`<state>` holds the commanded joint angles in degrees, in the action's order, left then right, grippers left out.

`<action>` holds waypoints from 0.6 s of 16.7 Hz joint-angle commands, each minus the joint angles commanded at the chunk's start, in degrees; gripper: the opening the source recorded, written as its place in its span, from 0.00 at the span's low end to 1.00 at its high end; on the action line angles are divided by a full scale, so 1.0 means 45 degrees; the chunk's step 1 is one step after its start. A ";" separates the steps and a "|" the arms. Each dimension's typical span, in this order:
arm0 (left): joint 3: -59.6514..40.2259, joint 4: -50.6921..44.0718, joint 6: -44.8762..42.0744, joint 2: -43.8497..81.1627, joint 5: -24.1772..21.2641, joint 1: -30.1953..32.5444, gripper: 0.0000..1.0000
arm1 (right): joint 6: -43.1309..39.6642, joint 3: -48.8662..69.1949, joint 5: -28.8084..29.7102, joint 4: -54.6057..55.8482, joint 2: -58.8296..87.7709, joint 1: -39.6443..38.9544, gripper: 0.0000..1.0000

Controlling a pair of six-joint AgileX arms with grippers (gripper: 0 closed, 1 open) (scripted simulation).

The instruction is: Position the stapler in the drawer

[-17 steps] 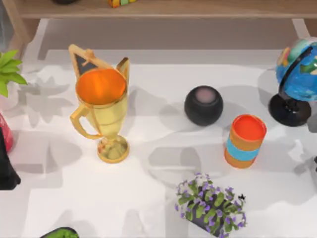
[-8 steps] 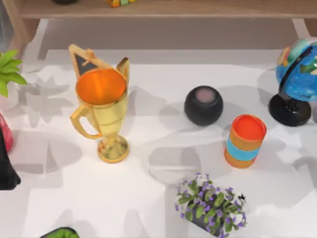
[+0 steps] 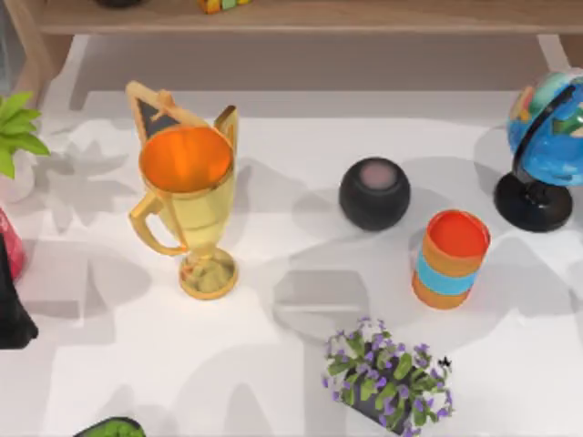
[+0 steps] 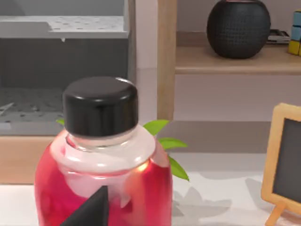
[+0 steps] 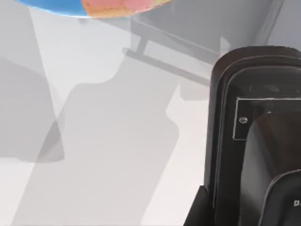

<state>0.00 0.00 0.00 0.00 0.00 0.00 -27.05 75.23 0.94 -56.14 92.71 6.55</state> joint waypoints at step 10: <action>0.0000 0.0000 0.0000 0.0000 0.0000 0.0000 1.00 | 0.0010 1.1900 0.0244 -0.3490 0.6664 0.3301 0.00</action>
<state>0.00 0.00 0.00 0.00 0.00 0.00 -27.01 128.78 2.03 -71.84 122.70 21.40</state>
